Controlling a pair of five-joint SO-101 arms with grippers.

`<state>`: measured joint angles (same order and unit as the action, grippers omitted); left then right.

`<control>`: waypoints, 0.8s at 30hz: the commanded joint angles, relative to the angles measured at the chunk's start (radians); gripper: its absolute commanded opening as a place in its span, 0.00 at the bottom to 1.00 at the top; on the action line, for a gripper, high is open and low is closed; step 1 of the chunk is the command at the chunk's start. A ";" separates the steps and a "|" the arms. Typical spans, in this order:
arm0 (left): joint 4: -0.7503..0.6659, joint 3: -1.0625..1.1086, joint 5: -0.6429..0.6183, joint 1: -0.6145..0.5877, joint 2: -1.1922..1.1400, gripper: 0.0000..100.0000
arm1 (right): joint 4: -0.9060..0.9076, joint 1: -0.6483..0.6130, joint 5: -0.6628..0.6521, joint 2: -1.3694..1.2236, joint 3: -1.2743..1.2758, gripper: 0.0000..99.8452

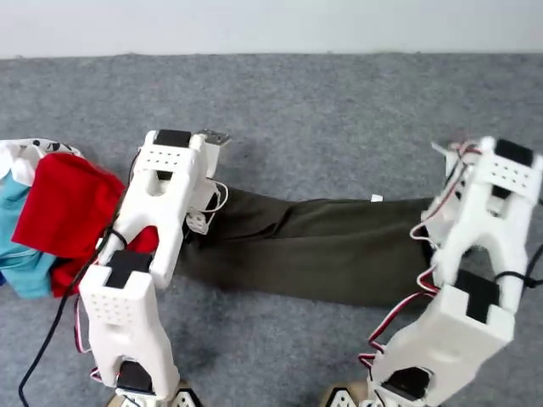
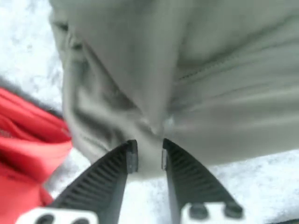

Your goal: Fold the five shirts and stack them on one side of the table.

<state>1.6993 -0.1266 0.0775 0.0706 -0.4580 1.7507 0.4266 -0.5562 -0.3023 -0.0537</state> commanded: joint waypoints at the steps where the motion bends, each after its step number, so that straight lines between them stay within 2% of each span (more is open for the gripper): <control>1: 0.017 -0.033 -0.005 -0.003 0.098 0.10 | 0.038 0.073 -0.044 0.059 0.055 0.23; 5: 0.017 -0.031 -0.005 0.006 0.129 0.10 | -0.012 0.084 -0.037 0.051 0.109 0.21; 12: 0.017 -0.028 -0.005 0.008 0.129 0.10 | -0.119 0.008 -0.037 0.051 0.272 0.21; 17: 0.017 -0.028 -0.005 0.008 0.129 0.10 | -0.242 0.025 -0.037 0.051 0.342 0.21; 19: 0.017 -0.028 -0.005 0.008 0.129 0.10 | -0.269 0.031 -0.040 0.051 0.358 0.17; 24: 0.017 -0.028 -0.005 0.008 0.129 0.10 | -0.291 0.027 -0.046 0.051 0.379 0.01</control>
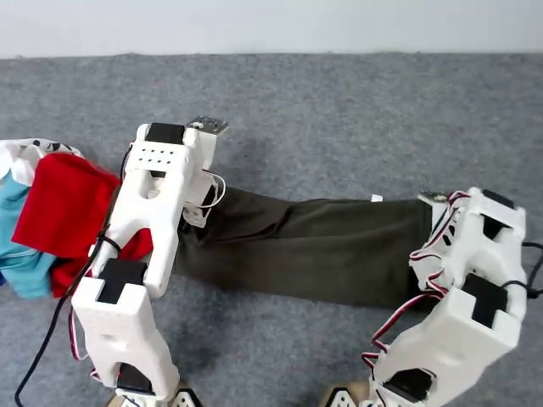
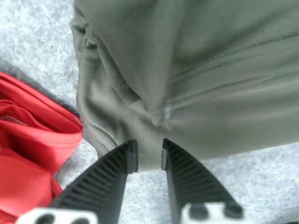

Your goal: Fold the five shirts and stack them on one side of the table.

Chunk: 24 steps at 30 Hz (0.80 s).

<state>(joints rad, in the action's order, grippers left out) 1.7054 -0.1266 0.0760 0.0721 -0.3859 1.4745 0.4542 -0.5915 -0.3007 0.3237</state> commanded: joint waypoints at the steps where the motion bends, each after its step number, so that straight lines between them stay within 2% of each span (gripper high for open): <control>1: 0.011 -0.028 -0.003 0.006 0.057 0.10 | -0.018 0.001 -0.011 0.050 0.002 0.01; 6: 0.011 -0.033 -0.003 -0.003 0.064 0.10 | 0.022 -0.004 -0.003 0.081 -0.052 0.01; 12: 0.044 -0.099 -0.003 -0.008 0.066 0.10 | 0.197 -0.064 -0.002 0.173 -0.244 0.01; 16: 0.049 -0.162 -0.005 -0.008 0.068 0.10 | 0.219 -0.200 0.049 0.193 -0.258 0.01; 21: 0.051 -0.203 -0.005 -0.015 0.069 0.10 | 0.194 -0.437 0.133 0.191 -0.270 0.01; 24: 0.051 -0.225 -0.005 -0.083 0.115 0.10 | 0.176 -0.596 0.170 0.196 -0.272 0.01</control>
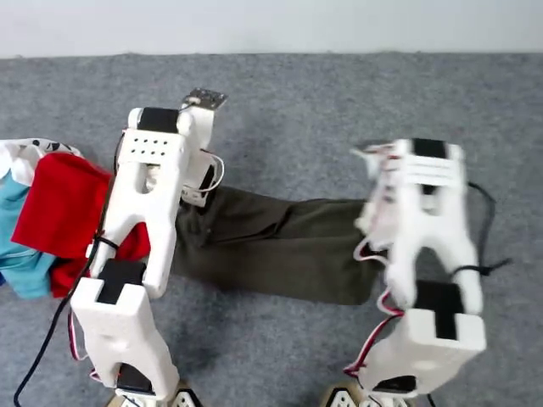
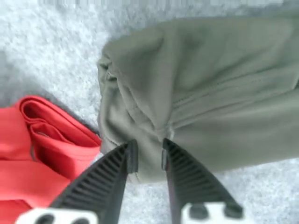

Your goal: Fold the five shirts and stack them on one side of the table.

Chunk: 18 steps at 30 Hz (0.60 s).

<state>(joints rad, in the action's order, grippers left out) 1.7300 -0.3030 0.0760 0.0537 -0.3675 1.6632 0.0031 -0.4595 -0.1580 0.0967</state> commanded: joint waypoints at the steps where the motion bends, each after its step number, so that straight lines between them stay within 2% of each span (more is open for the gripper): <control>1: 0.026 -0.058 -0.005 -0.100 0.123 0.10 | -0.024 -0.196 0.043 0.056 -0.048 0.01; 9: 0.025 -0.071 -0.003 -0.353 0.269 0.10 | -0.048 -0.526 0.092 0.016 -0.259 0.01; 12: 0.025 -0.068 -0.003 -0.394 0.267 0.10 | -0.048 -0.607 0.118 -0.058 -0.364 0.01; 18: 0.023 0.002 -0.002 -0.404 0.276 0.10 | -0.064 -0.682 0.120 -0.286 -0.592 0.01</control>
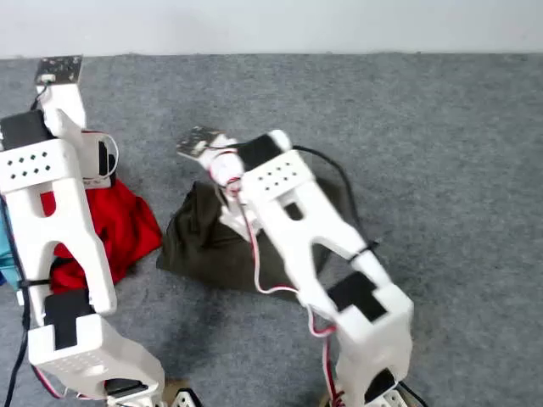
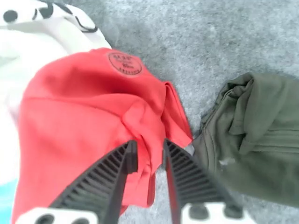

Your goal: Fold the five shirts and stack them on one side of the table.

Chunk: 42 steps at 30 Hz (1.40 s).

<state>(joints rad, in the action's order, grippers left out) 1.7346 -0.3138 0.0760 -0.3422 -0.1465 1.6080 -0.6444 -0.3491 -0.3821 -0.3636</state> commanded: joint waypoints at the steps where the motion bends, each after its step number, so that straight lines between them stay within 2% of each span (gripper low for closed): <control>1: 0.018 0.021 -0.002 -0.008 0.055 0.10 | -0.001 -0.045 0.009 -0.097 -0.180 0.01; 9: 0.017 0.022 -0.002 -0.008 0.054 0.10 | 0.097 -0.147 0.009 -0.344 -0.562 0.01; 18: 0.015 0.019 -0.002 -0.023 0.055 0.10 | 0.176 -0.251 0.046 -0.533 -0.810 0.01; 28: 0.009 -0.097 -0.009 -0.215 0.055 0.10 | 0.177 -0.361 0.061 -0.567 -0.830 0.01; 32: 0.009 -0.099 -0.009 -0.245 0.055 0.10 | 0.174 -0.392 0.061 -0.568 -0.827 0.01; 38: 0.011 -0.099 -0.008 -0.245 0.055 0.10 | 0.168 -0.348 0.061 -0.625 -0.833 0.01; 40: 0.011 -0.099 -0.008 -0.244 0.055 0.10 | 0.162 -0.334 0.061 -0.653 -0.833 0.04; 42: 0.011 -0.099 -0.006 -0.244 0.055 0.10 | 0.159 -0.318 0.060 -0.670 -0.835 0.12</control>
<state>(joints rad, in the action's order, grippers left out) 1.7407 -0.3813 0.0760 -0.5815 -0.1389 1.7507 -0.9989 -0.2938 -1.0526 -1.1615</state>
